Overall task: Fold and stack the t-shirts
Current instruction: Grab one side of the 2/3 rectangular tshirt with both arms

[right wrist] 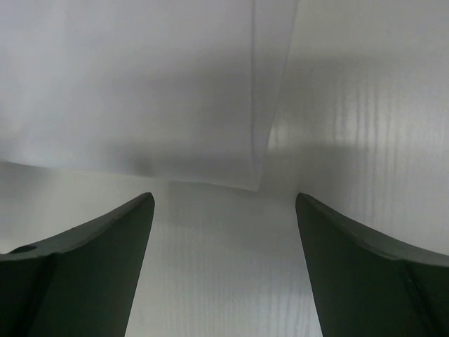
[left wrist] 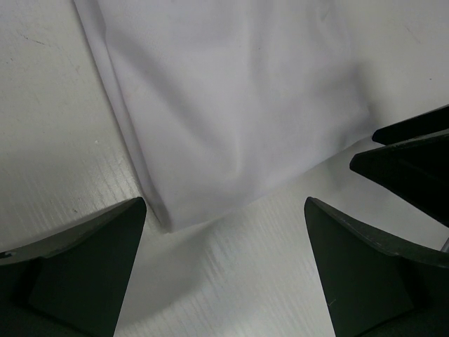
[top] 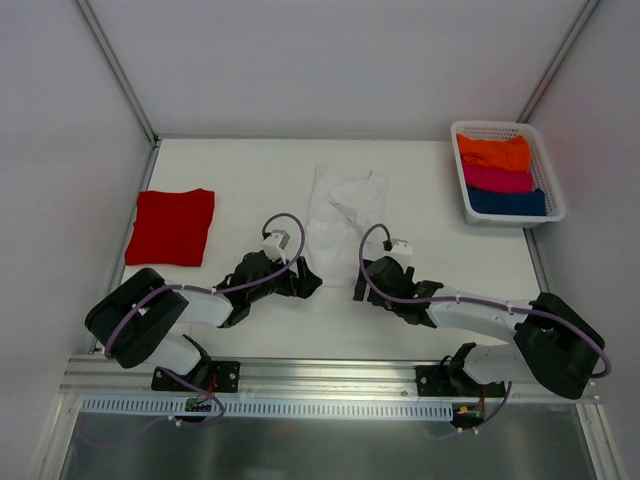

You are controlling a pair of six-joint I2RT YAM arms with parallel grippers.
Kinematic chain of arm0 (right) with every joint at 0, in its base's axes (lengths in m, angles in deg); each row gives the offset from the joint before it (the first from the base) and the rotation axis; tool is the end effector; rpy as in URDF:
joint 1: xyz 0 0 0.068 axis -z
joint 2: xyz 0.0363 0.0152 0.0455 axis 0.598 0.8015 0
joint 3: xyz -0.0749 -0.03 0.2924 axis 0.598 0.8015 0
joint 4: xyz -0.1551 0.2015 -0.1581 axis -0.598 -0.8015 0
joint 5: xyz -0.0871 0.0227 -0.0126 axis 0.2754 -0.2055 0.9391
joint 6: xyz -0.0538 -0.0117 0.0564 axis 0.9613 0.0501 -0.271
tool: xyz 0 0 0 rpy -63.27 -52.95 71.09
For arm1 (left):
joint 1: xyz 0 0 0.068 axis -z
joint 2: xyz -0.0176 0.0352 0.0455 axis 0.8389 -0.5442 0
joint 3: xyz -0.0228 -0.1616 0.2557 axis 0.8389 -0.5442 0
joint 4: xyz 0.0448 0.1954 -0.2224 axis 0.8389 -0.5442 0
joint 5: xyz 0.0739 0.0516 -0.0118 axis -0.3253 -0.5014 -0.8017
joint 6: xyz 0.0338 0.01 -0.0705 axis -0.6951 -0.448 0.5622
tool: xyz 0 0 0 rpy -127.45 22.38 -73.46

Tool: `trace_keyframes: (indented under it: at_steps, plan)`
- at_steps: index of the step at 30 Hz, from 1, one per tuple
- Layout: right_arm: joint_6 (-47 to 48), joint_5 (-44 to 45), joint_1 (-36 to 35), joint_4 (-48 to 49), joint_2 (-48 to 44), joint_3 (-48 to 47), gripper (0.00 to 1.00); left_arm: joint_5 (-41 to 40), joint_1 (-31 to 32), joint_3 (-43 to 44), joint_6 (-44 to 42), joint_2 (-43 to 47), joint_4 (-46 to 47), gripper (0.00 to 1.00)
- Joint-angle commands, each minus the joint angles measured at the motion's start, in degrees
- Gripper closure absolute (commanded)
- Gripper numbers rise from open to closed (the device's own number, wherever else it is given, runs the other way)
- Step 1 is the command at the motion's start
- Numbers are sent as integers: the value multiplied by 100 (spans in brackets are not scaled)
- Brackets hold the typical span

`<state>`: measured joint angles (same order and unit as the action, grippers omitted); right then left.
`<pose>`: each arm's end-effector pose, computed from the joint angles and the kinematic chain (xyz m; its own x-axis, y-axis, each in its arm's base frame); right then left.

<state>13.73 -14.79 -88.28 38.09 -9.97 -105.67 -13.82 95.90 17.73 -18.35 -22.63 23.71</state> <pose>0.1889 0.1951 0.1433 -0.6775 -0.0493 -0.7339 -0.2179 0.9664 0.1363 0.2172 -0.1843 0.1253 -0.5584 -0.1892 -0.8077 0.4878 0.7126 -0.5042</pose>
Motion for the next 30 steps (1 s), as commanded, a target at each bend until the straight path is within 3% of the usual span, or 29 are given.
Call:
trace_keyframes:
  at_steps: [1,7,11,20,22,23,25,26,28,30]
  plan:
    - [-326,118,-136,526,366,-179,14,162,-55,67,45,-163,-30,1]
    - [-353,92,-189,650,744,-302,14,189,-64,93,107,-243,-39,1]
    - [-335,110,-206,641,736,-319,14,224,-64,146,72,-225,-179,21]
    - [-265,584,-382,70,578,-504,15,145,-64,322,-86,-164,-637,32]
    - [-273,690,-417,44,525,-504,21,119,-64,348,-104,-146,-733,41]
    - [-291,716,-435,43,516,-495,35,92,-64,400,-121,-146,-786,46]
    - [-282,787,-470,-27,551,-530,46,75,-64,444,-139,-172,-909,62]
    - [-274,839,-487,-53,577,-574,55,75,-64,479,-148,-181,-953,64]
    - [-256,910,-540,-115,656,-609,65,83,-64,497,-165,-207,-971,71]
    - [-238,910,-575,-150,753,-671,63,75,-64,506,-157,-207,-997,71]
